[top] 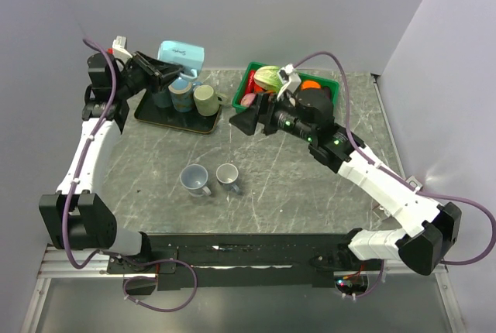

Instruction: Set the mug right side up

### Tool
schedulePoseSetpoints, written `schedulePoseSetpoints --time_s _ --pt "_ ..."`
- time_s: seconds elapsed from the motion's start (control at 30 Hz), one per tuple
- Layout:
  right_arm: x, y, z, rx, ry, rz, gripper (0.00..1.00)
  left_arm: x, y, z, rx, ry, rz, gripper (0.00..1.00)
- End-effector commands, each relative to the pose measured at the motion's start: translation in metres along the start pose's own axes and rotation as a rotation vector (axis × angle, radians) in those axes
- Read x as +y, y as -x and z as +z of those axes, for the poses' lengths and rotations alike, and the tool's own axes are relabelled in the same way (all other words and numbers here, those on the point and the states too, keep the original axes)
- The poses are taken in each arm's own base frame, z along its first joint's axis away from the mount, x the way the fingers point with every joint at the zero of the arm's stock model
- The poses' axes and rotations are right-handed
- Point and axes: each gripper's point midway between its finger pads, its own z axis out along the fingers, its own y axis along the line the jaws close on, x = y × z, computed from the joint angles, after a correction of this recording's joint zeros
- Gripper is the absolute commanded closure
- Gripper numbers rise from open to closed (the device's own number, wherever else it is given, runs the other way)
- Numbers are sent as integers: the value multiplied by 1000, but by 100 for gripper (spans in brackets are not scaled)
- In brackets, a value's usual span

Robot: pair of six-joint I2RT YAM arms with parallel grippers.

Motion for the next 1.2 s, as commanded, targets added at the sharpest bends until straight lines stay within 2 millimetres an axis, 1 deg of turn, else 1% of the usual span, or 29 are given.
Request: schedulePoseSetpoints --time_s 0.0,0.03,0.07,0.1,0.13,0.17,0.2,0.23,0.27,0.3,0.37,0.4,0.43,0.47,0.57,0.7,0.87,1.07,1.17 --pt "66 63 -13 -191 299 14 0 -123 -22 -46 79 -416 96 99" --pt "69 68 -15 -208 325 25 0 -135 -24 -51 76 -467 126 99" --pt "70 74 -15 -224 341 34 0 -145 -34 -54 103 -500 103 99" --pt "79 84 -19 -242 389 48 0 -152 -38 -57 108 -529 106 99" --pt "81 88 -20 -247 402 59 0 -164 -42 -64 104 -590 144 99" --pt "81 91 -17 -242 411 67 0 -172 -49 -66 119 -616 145 99" --pt "90 98 -20 -256 444 71 0 -178 -52 -70 118 -639 165 99" --pt "94 100 -22 -252 463 71 0 -187 -55 -74 118 -667 193 99" --pt "95 102 -19 -250 470 74 0 -194 -60 -76 114 -680 219 99" --pt "102 107 -22 -258 492 81 0 -198 -62 -77 111 -688 234 99" --pt "105 111 -20 -253 505 97 0 -212 -69 -84 100 -730 277 99" --pt "109 115 -22 -258 519 97 0 -216 -71 -86 92 -744 286 99" --pt "112 117 -24 -266 535 98 0 -216 -74 -86 90 -751 287 99" --pt "115 120 -27 -276 546 104 0 -222 -78 -89 79 -773 290 99" --pt "124 128 -36 -311 580 104 0 -223 -89 -90 81 -801 274 99" --pt "130 136 -45 -350 610 105 0 -225 -96 -90 51 -833 269 99" --pt "138 141 -50 -366 657 125 0 -228 -108 -91 43 -865 303 99" --pt "139 144 -53 -382 676 145 1 -226 -118 -88 58 -886 316 99" --pt "141 146 -53 -388 686 151 6 -224 -122 -88 63 -899 321 99"
